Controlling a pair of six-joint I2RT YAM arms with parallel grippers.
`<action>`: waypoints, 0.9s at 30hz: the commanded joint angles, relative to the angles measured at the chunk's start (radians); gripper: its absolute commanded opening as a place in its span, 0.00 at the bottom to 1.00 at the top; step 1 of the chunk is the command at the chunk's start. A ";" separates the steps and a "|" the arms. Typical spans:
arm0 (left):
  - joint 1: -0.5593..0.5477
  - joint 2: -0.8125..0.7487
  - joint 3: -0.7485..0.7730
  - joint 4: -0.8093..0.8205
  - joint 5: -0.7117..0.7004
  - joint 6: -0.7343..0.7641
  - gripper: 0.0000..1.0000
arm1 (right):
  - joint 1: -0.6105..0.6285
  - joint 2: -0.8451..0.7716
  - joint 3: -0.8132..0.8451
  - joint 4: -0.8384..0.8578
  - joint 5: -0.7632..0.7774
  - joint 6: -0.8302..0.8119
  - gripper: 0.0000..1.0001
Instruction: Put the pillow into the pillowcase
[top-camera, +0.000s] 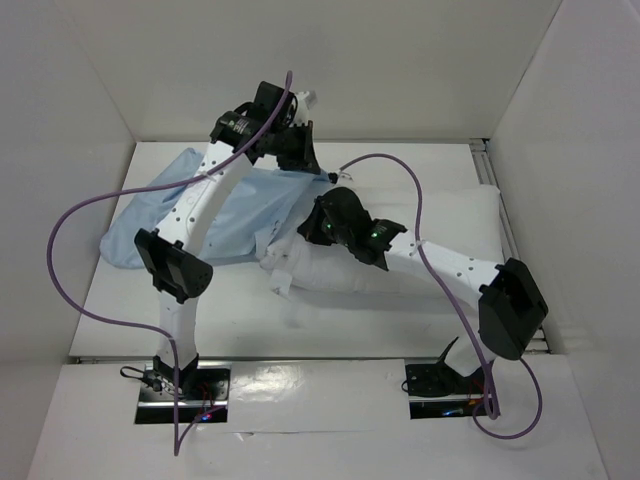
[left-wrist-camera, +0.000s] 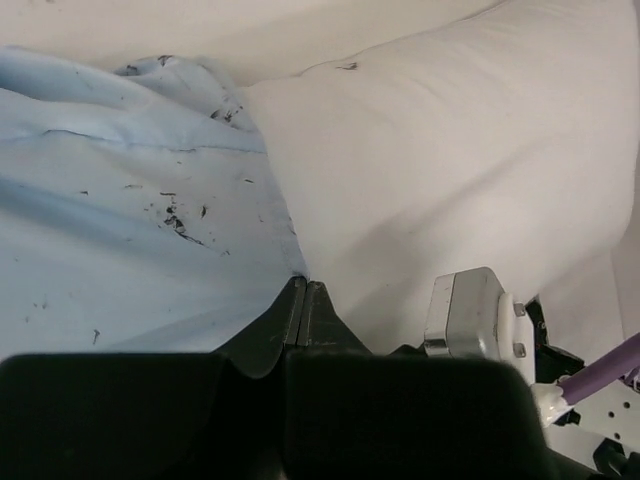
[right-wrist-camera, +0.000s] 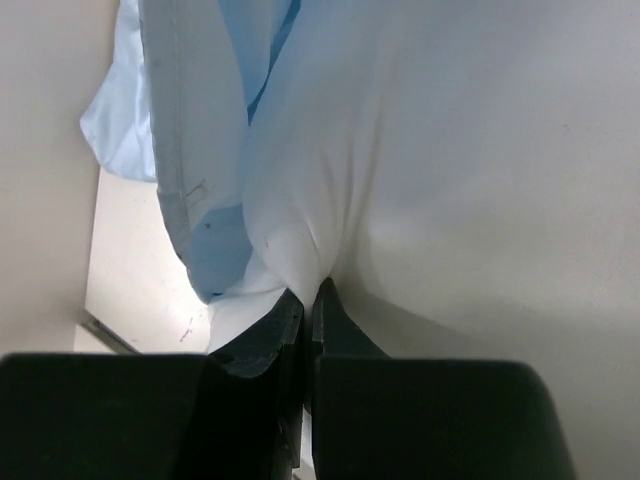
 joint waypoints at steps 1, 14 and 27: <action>0.007 0.038 0.000 0.073 0.060 -0.008 0.00 | -0.023 0.024 0.062 0.003 0.084 -0.032 0.00; 0.080 -0.212 -0.245 0.038 -0.228 0.006 1.00 | -0.124 0.088 0.061 0.101 0.002 -0.041 0.00; 0.153 -0.661 -1.185 0.374 -0.271 -0.275 0.54 | -0.164 0.116 0.082 0.120 -0.090 -0.040 0.00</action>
